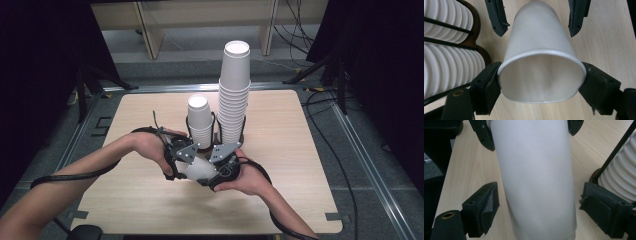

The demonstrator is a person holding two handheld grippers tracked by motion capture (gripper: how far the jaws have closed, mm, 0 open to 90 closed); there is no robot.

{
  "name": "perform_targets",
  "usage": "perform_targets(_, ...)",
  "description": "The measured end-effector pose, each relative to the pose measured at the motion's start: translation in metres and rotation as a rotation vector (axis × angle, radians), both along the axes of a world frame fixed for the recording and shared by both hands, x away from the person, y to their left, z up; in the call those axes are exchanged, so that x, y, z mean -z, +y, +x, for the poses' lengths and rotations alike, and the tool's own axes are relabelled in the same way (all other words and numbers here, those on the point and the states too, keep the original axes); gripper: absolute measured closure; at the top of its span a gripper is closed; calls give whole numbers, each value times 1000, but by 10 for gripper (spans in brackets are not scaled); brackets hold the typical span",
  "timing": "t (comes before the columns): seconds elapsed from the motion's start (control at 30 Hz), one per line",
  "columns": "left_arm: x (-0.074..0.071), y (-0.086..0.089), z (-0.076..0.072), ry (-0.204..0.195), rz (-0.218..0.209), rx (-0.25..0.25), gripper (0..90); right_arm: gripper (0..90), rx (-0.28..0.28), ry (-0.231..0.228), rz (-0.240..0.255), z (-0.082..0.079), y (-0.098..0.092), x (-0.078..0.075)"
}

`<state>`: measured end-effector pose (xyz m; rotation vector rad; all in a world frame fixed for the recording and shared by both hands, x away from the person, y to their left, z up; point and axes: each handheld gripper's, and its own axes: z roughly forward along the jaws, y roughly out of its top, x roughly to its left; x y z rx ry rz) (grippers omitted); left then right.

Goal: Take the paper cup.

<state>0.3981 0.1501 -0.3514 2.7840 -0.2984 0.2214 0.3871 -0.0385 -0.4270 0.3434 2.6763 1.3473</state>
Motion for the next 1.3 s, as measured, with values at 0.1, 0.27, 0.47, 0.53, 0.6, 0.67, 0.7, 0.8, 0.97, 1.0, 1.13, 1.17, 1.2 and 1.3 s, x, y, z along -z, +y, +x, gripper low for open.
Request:
perform_targets(0.1,-2,-1,0,-8,0,6,221,155,-1,10,-1,0,2,1)
perform_targets(0.27,-2,-3,-1,-5,2,8,221,158,-9,-3,-3,1,5,1)
perform_targets(0.47,-1,-5,-2,1,8,13,221,170,-2,30,-18,-2,6,3)
perform_targets(0.53,-1,-5,-2,-1,6,17,221,172,-14,7,-18,0,6,4)
perform_targets(0.6,-1,-6,-2,0,5,18,221,173,-14,8,-22,0,6,5)
perform_targets(0.67,-1,-6,-2,-8,2,21,221,177,4,36,-25,-2,6,6)
perform_targets(0.7,-1,-6,-3,-3,3,20,221,177,-1,26,-28,-1,6,6)
perform_targets(0.8,-2,-8,-4,-6,4,31,221,178,-14,3,-24,1,5,7)
perform_targets(0.97,-2,-10,-5,-14,-6,45,223,179,-15,24,-34,0,7,10)
perform_targets(1.0,-2,-10,-5,-13,-6,47,222,183,0,43,-38,-2,7,10)
perform_targets(1.13,-2,-10,-5,-14,-1,45,222,205,-2,44,-41,-2,8,11)
perform_targets(1.17,-2,-10,-5,-13,2,47,222,207,1,49,-40,-2,8,11)
perform_targets(1.2,-2,-10,-5,-12,-1,45,222,211,-23,23,-37,0,9,12)
perform_targets(1.3,-2,-10,-5,-13,3,52,222,215,-35,-10,-40,1,10,12)
